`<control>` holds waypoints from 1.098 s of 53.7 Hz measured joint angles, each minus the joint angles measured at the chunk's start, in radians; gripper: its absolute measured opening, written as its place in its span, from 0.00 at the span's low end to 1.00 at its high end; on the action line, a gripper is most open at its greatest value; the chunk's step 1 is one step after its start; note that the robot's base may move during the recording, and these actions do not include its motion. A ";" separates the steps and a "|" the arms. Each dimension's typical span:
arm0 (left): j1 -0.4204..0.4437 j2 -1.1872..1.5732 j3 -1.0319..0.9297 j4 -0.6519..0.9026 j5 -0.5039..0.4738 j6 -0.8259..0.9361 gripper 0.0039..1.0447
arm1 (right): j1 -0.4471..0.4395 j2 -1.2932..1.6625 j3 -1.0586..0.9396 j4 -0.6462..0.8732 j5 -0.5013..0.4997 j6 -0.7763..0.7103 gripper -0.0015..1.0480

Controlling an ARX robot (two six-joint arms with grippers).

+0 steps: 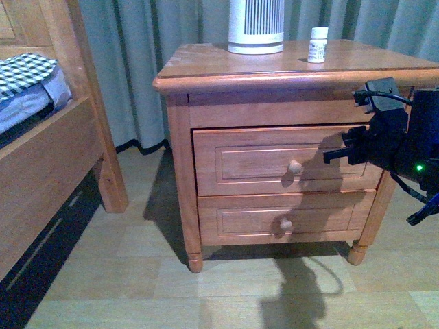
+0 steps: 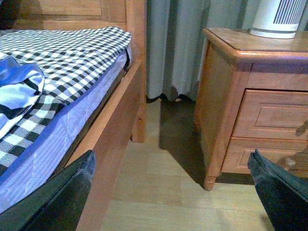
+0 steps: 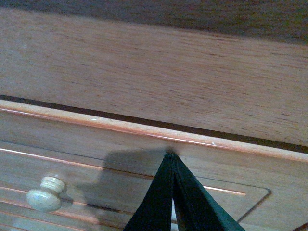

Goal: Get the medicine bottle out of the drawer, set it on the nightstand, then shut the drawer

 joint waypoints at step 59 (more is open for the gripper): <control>0.000 0.000 0.000 0.000 0.000 0.001 0.94 | -0.490 -2.079 -0.978 -0.893 -0.412 0.126 0.46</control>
